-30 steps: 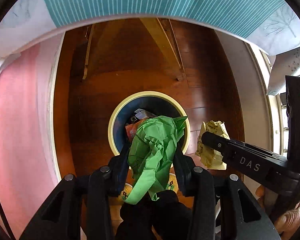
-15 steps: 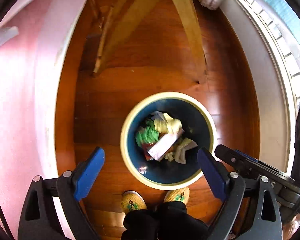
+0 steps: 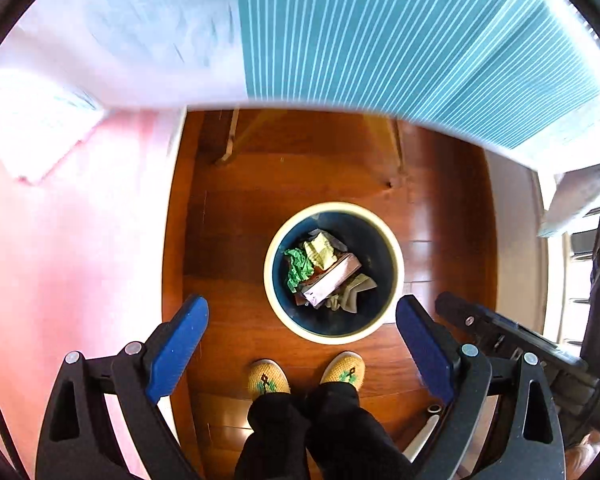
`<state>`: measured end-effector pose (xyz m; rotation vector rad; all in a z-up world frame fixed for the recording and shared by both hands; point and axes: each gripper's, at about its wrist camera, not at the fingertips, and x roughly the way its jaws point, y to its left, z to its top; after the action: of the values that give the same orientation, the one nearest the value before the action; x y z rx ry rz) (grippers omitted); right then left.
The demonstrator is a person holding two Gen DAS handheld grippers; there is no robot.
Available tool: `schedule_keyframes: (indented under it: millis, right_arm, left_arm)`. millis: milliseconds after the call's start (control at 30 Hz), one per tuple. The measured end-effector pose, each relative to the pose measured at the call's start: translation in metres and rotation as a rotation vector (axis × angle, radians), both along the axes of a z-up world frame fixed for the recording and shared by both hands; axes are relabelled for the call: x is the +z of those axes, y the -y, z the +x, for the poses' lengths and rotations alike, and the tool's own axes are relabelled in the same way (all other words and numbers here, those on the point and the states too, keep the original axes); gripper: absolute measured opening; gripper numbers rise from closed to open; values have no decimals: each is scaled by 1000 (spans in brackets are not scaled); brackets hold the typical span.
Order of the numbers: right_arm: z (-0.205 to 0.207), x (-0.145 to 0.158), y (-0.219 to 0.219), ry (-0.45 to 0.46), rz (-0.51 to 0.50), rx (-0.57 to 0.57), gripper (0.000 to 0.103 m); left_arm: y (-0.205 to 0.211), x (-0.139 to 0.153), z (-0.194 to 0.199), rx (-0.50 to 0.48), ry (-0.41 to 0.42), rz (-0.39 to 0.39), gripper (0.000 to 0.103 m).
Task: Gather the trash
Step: 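Raise both tools back toward the mask and purple bag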
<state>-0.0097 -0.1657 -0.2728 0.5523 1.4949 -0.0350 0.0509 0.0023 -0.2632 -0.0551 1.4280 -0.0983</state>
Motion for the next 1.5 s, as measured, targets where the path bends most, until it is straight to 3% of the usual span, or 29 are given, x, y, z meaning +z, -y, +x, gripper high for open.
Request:
schedule_keyframes:
  millis: [200,467,567,767,1100,1500]
  right_arm:
    - [2,83,-12,51,-16,71,60]
    - [14,188,-22,176,-51,154,60]
    - [16,220,-20,231,-57,170,60]
    - [16,265,-15,300,-78,208,60]
    - [21,306,3,405,-119,230,60]
    - [53,329,11,474,-181,246,60]
  left_arm:
    - [-4,89,-1,9,68,-8,94]
    - [-2,206,-2,6,226,-7,94]
    - [-4,247,-5,11,285,-4,94]
    - [-2,302,-13,18,377,25,94]
    - [4,346,-28,37,488,53,94]
    - [18,349,13,-12,520,36,94]
